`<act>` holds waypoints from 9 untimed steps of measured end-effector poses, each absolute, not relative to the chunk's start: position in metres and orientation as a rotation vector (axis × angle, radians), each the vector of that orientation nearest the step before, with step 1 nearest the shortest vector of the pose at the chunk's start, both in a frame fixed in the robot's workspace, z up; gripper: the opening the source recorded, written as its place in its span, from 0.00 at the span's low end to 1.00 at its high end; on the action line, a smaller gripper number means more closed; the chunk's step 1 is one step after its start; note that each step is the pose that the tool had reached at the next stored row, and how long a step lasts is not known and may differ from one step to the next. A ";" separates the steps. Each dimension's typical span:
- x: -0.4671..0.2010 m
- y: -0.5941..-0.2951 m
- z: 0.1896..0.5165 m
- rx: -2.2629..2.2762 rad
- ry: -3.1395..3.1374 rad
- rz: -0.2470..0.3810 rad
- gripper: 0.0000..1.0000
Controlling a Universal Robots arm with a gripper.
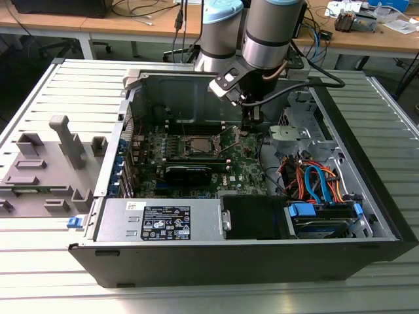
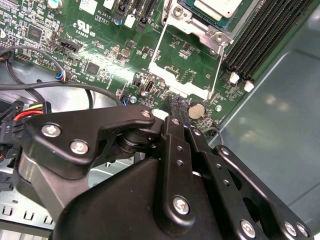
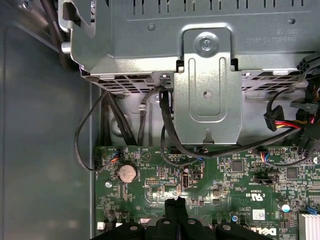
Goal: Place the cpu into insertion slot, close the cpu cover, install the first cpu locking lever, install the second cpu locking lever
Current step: 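Close the cpu cover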
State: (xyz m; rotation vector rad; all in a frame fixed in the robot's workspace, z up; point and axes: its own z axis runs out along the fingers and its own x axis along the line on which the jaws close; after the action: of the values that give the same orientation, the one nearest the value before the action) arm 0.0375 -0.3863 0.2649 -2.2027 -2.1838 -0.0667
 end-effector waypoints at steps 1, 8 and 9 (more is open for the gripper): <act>0.038 -0.386 0.265 -2.203 -2.184 -0.067 0.11; 0.038 -0.386 0.263 -2.203 -2.184 -0.067 0.11; 0.038 -0.386 0.261 -2.203 -2.184 -0.067 0.11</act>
State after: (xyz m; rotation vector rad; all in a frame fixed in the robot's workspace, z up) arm 0.0376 -0.3863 0.2611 -2.2028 -2.1838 -0.0667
